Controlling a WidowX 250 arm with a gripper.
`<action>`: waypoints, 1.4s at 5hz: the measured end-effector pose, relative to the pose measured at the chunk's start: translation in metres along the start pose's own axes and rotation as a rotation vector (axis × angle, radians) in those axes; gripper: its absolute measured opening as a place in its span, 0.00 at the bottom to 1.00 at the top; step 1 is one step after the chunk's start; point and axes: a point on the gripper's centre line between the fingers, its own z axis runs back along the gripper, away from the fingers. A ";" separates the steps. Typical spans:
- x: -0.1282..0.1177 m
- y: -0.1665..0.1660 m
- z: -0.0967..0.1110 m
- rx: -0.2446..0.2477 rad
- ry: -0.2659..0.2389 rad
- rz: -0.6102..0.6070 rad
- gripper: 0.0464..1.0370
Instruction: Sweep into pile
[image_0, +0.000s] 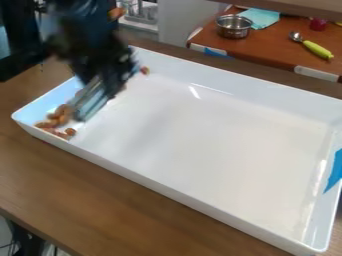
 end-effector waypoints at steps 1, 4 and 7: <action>0.018 -0.047 0.015 -0.016 0.044 0.038 0.33; 0.002 -0.190 -0.048 0.089 0.188 -0.017 0.33; -0.021 -0.205 -0.085 0.044 0.146 -0.041 0.96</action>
